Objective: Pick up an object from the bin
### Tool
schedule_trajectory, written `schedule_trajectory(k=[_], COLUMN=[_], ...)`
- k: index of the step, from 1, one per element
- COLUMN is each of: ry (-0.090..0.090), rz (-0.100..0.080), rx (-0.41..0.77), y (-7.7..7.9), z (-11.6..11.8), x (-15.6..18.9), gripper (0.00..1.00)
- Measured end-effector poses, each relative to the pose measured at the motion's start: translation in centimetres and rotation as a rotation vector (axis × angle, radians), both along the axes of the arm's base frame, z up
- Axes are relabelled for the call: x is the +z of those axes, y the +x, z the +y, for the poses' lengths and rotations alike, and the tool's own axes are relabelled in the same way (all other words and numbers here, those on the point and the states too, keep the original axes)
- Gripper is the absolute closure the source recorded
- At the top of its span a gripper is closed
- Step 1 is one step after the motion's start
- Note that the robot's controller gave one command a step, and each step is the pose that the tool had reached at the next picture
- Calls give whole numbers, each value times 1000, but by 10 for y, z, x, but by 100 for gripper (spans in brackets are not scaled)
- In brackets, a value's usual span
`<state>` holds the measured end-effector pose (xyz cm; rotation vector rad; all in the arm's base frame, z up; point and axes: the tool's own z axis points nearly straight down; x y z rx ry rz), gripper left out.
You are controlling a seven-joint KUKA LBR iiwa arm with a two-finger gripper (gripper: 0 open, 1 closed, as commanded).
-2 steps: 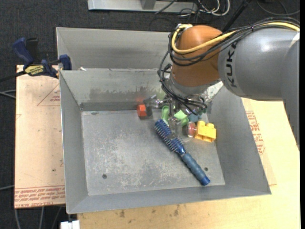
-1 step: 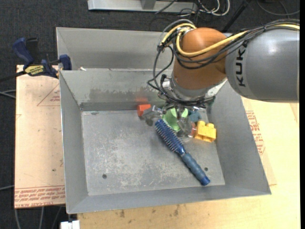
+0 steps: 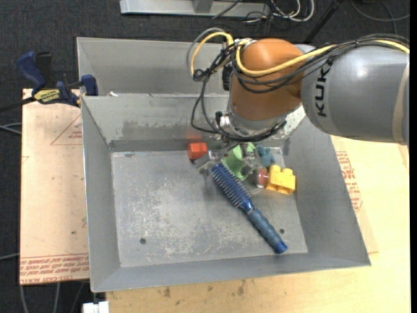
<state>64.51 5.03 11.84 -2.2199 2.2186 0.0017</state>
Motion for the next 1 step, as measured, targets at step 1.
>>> schedule_trajectory(k=[1], ry=[0], rz=[16], rx=[223], y=[-1], z=[2], x=[-45], gripper=[0])
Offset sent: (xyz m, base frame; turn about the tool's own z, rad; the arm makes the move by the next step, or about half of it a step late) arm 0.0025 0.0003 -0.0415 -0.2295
